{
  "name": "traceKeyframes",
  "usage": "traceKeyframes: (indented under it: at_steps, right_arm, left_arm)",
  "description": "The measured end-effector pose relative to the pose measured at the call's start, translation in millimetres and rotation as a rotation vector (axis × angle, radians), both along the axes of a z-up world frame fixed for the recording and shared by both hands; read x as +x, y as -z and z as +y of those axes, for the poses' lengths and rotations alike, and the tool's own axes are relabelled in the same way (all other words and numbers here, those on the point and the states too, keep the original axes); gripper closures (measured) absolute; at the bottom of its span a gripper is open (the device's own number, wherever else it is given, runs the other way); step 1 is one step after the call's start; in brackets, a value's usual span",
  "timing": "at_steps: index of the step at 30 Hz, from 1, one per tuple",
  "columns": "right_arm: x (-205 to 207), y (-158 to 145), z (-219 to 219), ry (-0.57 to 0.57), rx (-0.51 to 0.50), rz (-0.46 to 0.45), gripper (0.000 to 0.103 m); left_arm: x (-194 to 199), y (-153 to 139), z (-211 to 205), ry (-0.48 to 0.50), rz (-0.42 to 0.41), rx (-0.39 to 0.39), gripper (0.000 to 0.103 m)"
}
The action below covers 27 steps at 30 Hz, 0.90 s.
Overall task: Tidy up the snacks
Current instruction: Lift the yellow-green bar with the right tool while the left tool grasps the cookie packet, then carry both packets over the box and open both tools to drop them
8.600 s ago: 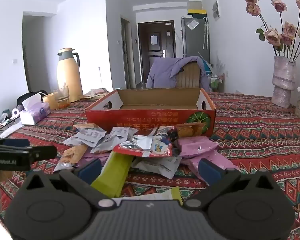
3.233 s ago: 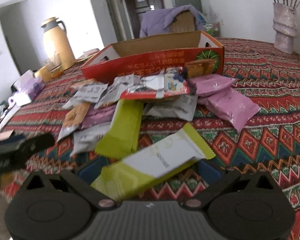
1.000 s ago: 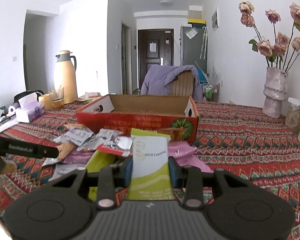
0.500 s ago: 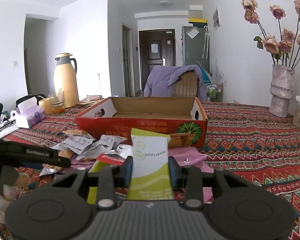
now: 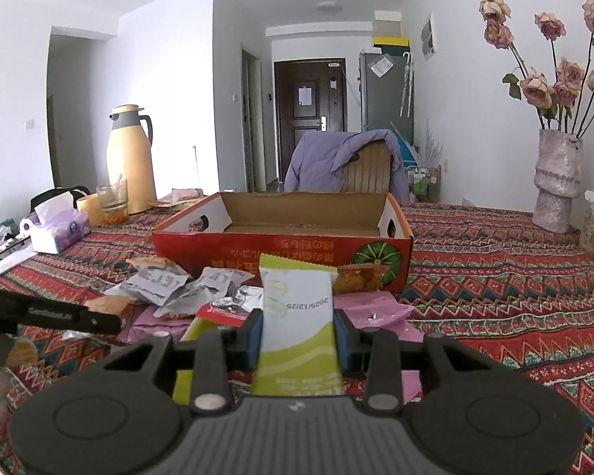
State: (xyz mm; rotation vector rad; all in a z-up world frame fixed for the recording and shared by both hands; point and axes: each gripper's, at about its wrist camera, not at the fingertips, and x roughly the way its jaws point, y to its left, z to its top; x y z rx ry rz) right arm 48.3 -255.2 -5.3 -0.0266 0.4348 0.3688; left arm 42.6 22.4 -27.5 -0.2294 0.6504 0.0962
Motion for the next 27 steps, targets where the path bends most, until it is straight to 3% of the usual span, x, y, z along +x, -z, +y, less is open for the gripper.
traceKeyframes:
  at_steps: [13, 27]
  right_arm:
    - [8, -17, 6, -0.002, -0.001, -0.052, 0.067]
    - [79, -63, 24, 0.007, 0.038, -0.108, 0.067]
  left_arm:
    - [-1, -40, -10, 0.055, -0.125, 0.049, 0.037]
    - [66, -89, -30, 0.076, -0.215, 0.089, 0.036]
